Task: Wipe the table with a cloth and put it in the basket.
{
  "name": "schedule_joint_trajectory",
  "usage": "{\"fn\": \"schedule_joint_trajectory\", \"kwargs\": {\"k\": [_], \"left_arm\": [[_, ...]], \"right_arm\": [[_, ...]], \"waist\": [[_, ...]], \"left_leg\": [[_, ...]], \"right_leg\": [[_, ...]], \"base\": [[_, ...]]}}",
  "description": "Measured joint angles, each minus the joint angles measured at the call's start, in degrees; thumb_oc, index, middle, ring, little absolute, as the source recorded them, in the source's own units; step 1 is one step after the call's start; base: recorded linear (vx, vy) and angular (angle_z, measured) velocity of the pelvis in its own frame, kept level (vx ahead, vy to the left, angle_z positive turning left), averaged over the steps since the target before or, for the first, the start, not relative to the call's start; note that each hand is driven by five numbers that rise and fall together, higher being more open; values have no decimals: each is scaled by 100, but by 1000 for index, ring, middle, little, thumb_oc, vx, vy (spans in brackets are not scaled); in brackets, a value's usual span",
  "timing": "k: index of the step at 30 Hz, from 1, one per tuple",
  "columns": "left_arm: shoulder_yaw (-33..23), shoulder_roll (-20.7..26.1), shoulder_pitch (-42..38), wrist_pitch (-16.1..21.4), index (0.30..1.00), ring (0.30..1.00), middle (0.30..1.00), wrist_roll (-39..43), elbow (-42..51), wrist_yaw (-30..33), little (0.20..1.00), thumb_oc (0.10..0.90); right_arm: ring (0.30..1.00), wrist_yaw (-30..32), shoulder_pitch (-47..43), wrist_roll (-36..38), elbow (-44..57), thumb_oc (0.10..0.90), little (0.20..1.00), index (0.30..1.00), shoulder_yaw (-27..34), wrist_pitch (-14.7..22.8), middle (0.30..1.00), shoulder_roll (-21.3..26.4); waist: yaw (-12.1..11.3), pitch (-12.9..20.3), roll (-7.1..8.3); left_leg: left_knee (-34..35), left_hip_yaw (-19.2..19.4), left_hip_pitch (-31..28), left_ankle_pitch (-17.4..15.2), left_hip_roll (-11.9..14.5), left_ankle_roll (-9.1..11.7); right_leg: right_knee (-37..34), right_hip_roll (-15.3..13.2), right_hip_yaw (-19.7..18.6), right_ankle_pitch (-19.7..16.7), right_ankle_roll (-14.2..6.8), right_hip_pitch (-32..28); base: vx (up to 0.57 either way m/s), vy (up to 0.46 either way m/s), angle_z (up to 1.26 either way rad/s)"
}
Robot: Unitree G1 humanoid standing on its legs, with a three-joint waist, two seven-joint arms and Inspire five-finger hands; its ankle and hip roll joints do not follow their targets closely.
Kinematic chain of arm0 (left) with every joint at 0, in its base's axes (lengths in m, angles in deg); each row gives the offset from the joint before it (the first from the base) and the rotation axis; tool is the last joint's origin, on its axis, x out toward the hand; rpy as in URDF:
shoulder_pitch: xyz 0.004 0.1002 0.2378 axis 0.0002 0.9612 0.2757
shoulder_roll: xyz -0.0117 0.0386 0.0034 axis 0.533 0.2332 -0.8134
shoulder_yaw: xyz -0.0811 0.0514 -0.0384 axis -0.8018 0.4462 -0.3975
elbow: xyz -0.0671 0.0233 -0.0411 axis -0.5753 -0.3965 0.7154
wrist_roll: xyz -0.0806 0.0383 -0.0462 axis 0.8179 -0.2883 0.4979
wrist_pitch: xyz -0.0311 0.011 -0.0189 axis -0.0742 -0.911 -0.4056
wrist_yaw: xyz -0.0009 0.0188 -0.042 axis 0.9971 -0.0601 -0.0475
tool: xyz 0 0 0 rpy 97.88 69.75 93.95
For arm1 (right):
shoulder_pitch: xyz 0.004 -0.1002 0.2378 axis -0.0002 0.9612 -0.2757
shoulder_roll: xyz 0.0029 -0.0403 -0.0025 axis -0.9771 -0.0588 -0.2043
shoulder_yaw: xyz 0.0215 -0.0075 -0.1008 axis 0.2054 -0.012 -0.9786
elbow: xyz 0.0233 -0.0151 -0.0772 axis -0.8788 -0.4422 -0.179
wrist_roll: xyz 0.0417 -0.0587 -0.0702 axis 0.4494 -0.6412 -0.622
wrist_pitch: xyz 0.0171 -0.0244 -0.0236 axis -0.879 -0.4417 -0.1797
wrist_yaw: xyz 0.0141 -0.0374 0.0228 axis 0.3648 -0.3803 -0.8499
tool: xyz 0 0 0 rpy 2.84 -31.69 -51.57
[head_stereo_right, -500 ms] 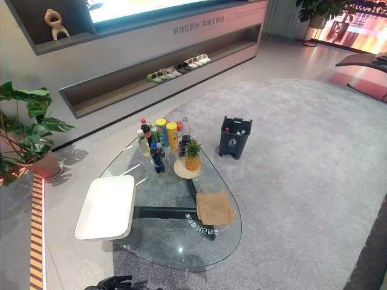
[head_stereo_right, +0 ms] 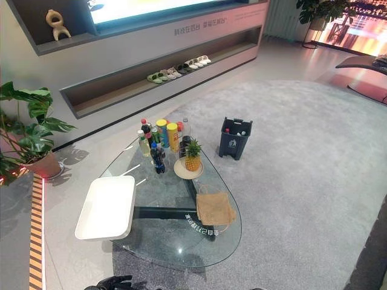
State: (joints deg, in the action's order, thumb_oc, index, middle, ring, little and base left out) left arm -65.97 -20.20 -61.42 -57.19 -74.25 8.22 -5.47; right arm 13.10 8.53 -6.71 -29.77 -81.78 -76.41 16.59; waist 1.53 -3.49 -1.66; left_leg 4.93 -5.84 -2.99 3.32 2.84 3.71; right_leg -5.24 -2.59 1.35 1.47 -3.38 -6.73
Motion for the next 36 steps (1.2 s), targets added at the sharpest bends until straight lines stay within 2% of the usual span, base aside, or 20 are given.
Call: {"fn": "schedule_joint_trajectory", "kwargs": {"k": [11, 16, 20, 24, 27, 31, 33, 36], "left_arm": [[-19, 13, 14, -6, 900, 900, 900, 26, -4, 7, 900, 800], [34, 4, -62, -1, 900, 900, 900, 369, 11, 121, 900, 800], [59, 5, -322, 25, 900, 900, 900, 683, 21, 174, 900, 800], [98, 17, -877, 238, 900, 900, 900, 942, 50, 306, 900, 800], [95, 57, -1185, 371, 900, 900, 900, 1193, 165, 391, 900, 800], [112, 146, -1461, 538, 900, 900, 900, 1554, 357, 392, 900, 800], [213, 203, -1710, 636, 900, 900, 900, 1676, 379, 401, 900, 800], [225, 229, -1826, 721, 900, 900, 900, 1696, 560, 408, 900, 800]], "right_arm": [[900, -1, 4, 0, -1, 800, 900, 900, -1, -15, 900, 0], [900, -2, -74, 8, 3, 800, 900, 900, -36, -48, 900, 51], [900, 5, -272, 63, -6, 800, 900, 900, -94, -59, 900, 113], [900, 28, -851, 257, 4, 800, 900, 900, -118, -54, 900, 265], [900, 136, -1222, 452, 41, 800, 900, 900, -120, -46, 900, 308], [900, 284, -1536, 740, 265, 800, 900, 900, -227, -38, 900, 345], [900, 350, -1713, 937, 288, 800, 900, 900, -229, -9, 900, 355], [900, 457, -1822, 1088, 299, 800, 900, 900, -228, 11, 900, 374]], "waist": [[4, 29, 44], [21, -72, -72], [28, -515, -218], [27, -1255, -383], [22, -1753, -375], [7, -2101, -336], [-30, -2346, -334], [-144, -2481, -312]], "left_leg": [[0, -9, 6, 4, 1, 5], [-3, -7, 400, 95, 11, 26], [-6, -14, 832, 271, 10, 58], [-9, -22, 1503, 551, 4, 92], [-7, -33, 1755, 629, 4, 119], [-25, -42, 2234, 742, 4, 134], [-166, -102, 2467, 787, -22, 136], [-379, -132, 2716, 787, -71, 136]], "right_leg": [[0, 2, 6, 0, 0, 6], [2, 11, -2, -82, 0, 404], [20, 16, -4, -229, -29, 805], [36, 21, -4, -467, -98, 1456], [38, 23, -3, -579, -130, 1715], [292, 23, -1, -588, -170, 2301], [531, 15, 38, -516, -173, 2557], [1143, -28, 104, -252, -146, 2967]], "base": [[10, -2, 0], [-95, 29, -1], [-158, 31, 1], [-174, 6, 0], [-139, 7, -1], [-137, -37, -1], [-90, -30, 9], [-114, -27, 14]]}}
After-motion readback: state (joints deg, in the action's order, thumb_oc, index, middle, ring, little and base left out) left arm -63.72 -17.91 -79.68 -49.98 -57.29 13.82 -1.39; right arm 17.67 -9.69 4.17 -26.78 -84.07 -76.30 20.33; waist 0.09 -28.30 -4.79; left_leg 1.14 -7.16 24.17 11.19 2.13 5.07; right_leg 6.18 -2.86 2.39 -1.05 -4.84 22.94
